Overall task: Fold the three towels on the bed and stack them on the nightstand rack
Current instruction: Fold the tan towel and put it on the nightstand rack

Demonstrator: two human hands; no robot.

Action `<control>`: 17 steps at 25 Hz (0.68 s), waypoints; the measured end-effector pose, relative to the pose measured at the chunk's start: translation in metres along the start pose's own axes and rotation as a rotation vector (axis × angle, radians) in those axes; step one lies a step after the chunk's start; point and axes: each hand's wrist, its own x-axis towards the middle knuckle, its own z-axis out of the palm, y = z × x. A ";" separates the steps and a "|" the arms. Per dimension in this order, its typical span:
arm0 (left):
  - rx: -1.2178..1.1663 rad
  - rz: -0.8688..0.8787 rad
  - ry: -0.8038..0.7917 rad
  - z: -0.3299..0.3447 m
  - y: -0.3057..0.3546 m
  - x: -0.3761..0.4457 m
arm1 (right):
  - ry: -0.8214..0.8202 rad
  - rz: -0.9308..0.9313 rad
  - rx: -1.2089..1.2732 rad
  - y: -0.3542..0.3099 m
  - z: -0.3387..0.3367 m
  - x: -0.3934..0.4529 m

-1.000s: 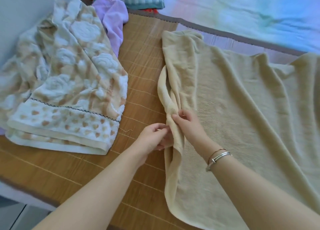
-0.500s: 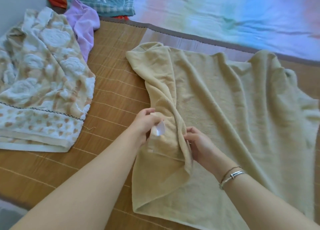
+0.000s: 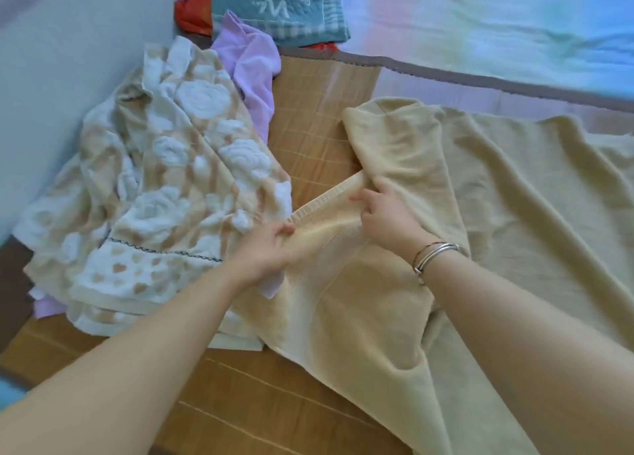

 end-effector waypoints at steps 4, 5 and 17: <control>0.096 0.000 0.132 -0.039 -0.064 0.003 | -0.009 0.016 -0.092 -0.042 0.047 0.029; 0.092 0.029 0.146 -0.047 -0.078 0.001 | -0.016 -0.002 -0.061 -0.054 0.056 0.032; -0.009 0.013 0.022 -0.083 -0.119 0.032 | -0.181 0.117 -0.425 -0.101 0.068 0.092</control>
